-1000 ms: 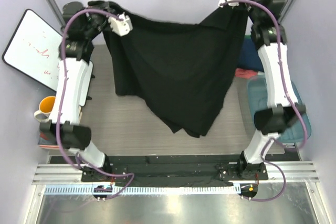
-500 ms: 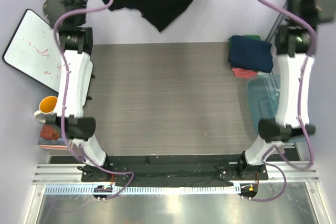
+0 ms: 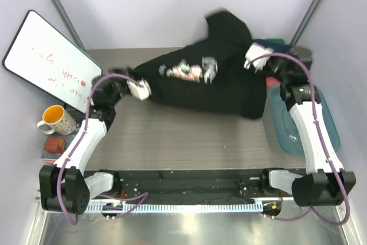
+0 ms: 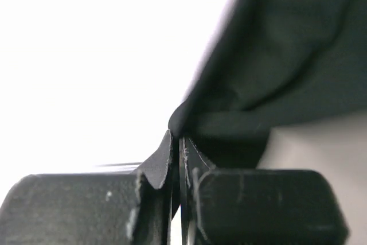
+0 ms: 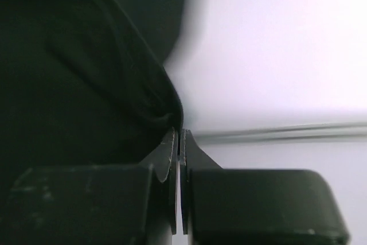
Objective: Fold and stack the t-shirts
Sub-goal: Flatten out the tshirt
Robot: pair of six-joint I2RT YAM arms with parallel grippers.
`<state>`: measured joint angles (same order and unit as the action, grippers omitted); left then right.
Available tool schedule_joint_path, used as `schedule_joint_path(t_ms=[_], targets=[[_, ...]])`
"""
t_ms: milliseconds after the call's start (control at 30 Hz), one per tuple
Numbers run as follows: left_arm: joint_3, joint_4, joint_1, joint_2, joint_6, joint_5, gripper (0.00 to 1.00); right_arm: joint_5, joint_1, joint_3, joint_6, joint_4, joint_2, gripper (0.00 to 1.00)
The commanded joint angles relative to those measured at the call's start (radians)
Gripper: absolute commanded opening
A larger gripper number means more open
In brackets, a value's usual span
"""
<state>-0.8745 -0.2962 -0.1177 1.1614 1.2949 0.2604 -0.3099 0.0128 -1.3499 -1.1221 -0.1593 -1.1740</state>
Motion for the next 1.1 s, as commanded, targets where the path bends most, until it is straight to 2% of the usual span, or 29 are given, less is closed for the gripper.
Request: schedule_joint_path(t_ms=[0,33,67,233,267,333,400,633,667,700,733,767,833,867,933,1000,1033,1067], targets=[[0.103,0.452,0.0,-0.212,0.06,0.195,0.0,-0.142,-0.027,0.191,-0.105,-0.507,0.114,0.01],[0.106,0.603,0.001,-0.236,0.066,0.22,0.0,-0.178,-0.027,0.189,-0.192,-0.598,0.114,0.01],[0.101,0.673,0.001,-0.268,0.137,0.259,0.0,-0.196,-0.027,0.183,-0.234,-0.781,0.108,0.01],[0.031,0.915,0.001,-0.261,0.204,0.283,0.0,-0.222,-0.027,0.089,-0.453,-1.234,-0.025,0.01],[0.01,1.022,0.001,-0.247,0.222,0.283,0.0,-0.209,-0.027,0.075,-0.472,-1.347,-0.051,0.01],[-0.059,1.127,0.003,-0.203,0.285,0.289,0.0,-0.198,-0.019,0.043,-0.414,-1.346,-0.079,0.01],[-0.092,1.259,0.003,-0.177,0.352,0.289,0.0,-0.186,-0.016,0.028,-0.433,-1.347,-0.085,0.01],[-0.168,1.406,0.003,-0.111,0.428,0.324,0.0,-0.181,-0.016,0.015,-0.456,-1.347,-0.122,0.02],[-0.172,1.424,0.003,-0.105,0.447,0.321,0.0,-0.185,-0.016,0.018,-0.459,-1.347,-0.118,0.07],[-0.175,1.446,0.003,-0.101,0.467,0.315,0.0,-0.192,-0.014,0.031,-0.464,-1.347,-0.101,0.17],[-0.187,1.504,0.001,-0.098,0.492,0.31,0.0,-0.196,-0.013,0.038,-0.484,-1.347,-0.092,0.5],[-0.195,1.535,0.003,-0.086,0.545,0.297,0.1,-0.195,-0.013,0.049,-0.498,-1.347,-0.081,0.62],[-0.222,1.627,0.003,-0.072,0.599,0.284,0.31,-0.193,-0.013,0.078,-0.53,-1.347,-0.059,0.81],[-0.234,1.641,0.001,-0.062,0.621,0.281,0.44,-0.193,-0.013,0.084,-0.556,-1.346,-0.058,0.83],[-0.26,1.632,0.001,-0.054,0.612,0.29,0.47,-0.211,-0.013,0.08,-0.57,-1.332,-0.071,0.88],[-0.267,1.525,0.004,-0.055,0.555,0.298,0.47,-0.228,-0.013,0.06,-0.466,-1.249,-0.085,0.88],[-0.256,1.463,0.012,-0.058,0.528,0.298,0.48,-0.232,-0.013,0.054,-0.423,-1.149,-0.107,0.86],[-0.247,1.303,0.016,-0.057,0.497,0.298,0.49,-0.233,-0.013,0.051,-0.369,-1.093,-0.118,0.85]])
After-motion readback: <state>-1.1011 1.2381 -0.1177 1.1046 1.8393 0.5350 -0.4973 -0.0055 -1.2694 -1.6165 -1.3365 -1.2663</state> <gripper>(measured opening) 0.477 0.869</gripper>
